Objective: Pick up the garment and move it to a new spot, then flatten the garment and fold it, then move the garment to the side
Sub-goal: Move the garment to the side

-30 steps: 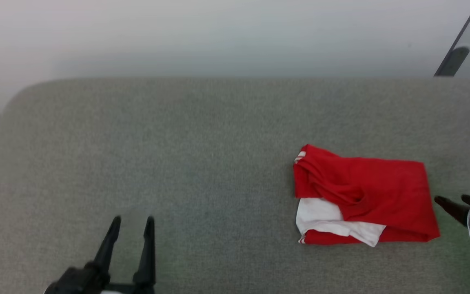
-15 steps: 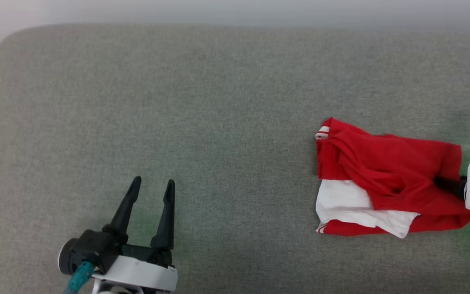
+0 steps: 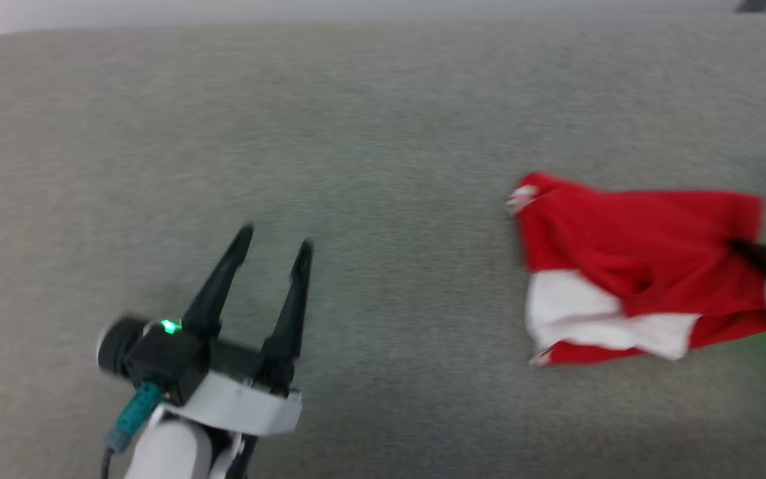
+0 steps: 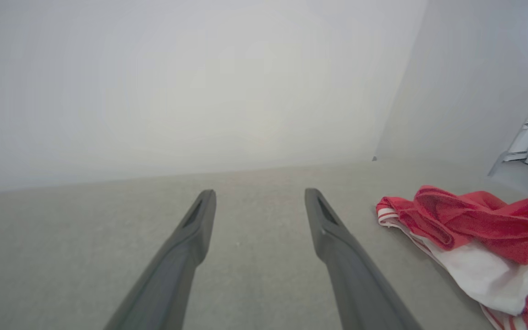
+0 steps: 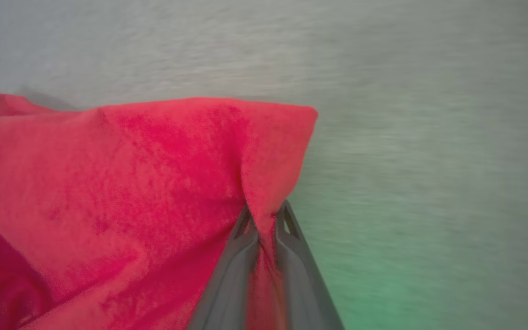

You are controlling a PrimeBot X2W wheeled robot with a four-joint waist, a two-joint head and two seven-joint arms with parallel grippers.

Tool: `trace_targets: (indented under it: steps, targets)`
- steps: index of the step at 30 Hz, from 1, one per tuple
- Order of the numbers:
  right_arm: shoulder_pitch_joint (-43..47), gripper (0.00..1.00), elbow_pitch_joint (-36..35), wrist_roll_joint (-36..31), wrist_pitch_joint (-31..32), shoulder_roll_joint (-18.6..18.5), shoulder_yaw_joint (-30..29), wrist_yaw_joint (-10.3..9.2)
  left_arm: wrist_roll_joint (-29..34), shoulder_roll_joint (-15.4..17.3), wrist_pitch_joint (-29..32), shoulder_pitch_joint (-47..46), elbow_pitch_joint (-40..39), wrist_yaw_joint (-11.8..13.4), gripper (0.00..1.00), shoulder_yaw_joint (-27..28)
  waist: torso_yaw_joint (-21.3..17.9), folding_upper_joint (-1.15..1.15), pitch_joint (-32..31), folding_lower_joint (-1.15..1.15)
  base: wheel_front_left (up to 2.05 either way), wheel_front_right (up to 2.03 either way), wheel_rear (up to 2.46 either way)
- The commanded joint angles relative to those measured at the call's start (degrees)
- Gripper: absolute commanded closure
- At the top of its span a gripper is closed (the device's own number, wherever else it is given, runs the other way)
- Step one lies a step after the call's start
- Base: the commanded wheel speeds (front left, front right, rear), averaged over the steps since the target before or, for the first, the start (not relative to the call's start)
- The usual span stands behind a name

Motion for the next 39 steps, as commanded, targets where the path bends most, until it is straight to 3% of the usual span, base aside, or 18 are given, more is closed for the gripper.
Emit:
trace_targets:
  steps: [1, 10, 18, 27, 34, 35, 36, 37, 39]
  targets:
    - [0.7, 1.0, 0.3, 0.2, -0.8, -1.7, -1.3, -0.22, 0.3, 0.6, 0.0, -2.3, -1.2, -0.1, 0.0, -1.0, -4.2, 0.0, 2.1, 0.0, 0.0, 0.0, 0.0]
    - [-1.6, 1.0, 3.4, -1.1, -7.4, -7.1, -8.1, -0.19, 0.6, 5.7, 0.0, -15.0, -5.1, -0.1, 0.0, -8.6, -11.2, 0.0, 9.3, 0.0, 0.0, 0.0, 0.0]
    - [-8.9, 1.0, 10.2, -8.0, -13.9, -8.8, -12.1, -0.19, 0.3, 9.2, 0.0, -25.4, -5.6, -0.1, 0.0, -12.4, -13.3, 0.0, 14.2, 0.0, 0.0, 0.0, 0.0]
    - [-18.9, 1.0, 20.8, -21.8, -22.4, -7.9, -14.6, -0.19, 1.1, 12.9, 0.0, -29.8, -5.8, -0.1, 0.0, -13.6, -13.2, 0.0, 16.7, 0.0, 0.0, 0.0, 0.0]
    - [-22.6, 1.0, 26.5, -26.7, -27.2, -5.6, -15.8, -0.19, 1.6, 13.4, 0.0, -28.8, -6.2, -0.1, 0.0, -12.6, -13.0, 0.0, 16.6, 0.0, 0.0, 0.0, 0.0]
    - [-22.8, 0.73, 27.1, -27.2, -27.8, -5.5, -15.8, -0.19, 1.8, 13.2, 0.0, -28.6, -6.1, -0.1, 0.0, -12.4, -13.0, 0.0, 16.4, 0.0, 0.0, 0.0, 0.0]
    - [-22.9, 0.25, 27.7, -27.8, -28.3, -5.3, -15.6, -0.19, 1.9, 13.1, 0.0, -28.3, -6.0, -0.1, 0.0, -12.3, -13.0, 0.0, 16.1, 0.0, 0.0, 0.0, 0.0]
    - [-23.0, 0.0, 28.2, -28.1, -28.4, -5.0, -15.2, -0.19, 2.0, 12.9, 0.0, -28.0, -6.0, -0.1, 0.0, -12.0, -13.0, 0.0, 15.8, 0.0, 0.0, 0.0, 0.0]
    - [-23.6, 0.0, 28.8, -28.1, -28.7, -4.9, -14.8, -0.19, 2.4, 12.5, 0.0, -27.7, -6.5, -0.1, 0.0, -12.0, -12.9, 0.0, 15.0, 0.0, 0.0, 0.0, 0.0]
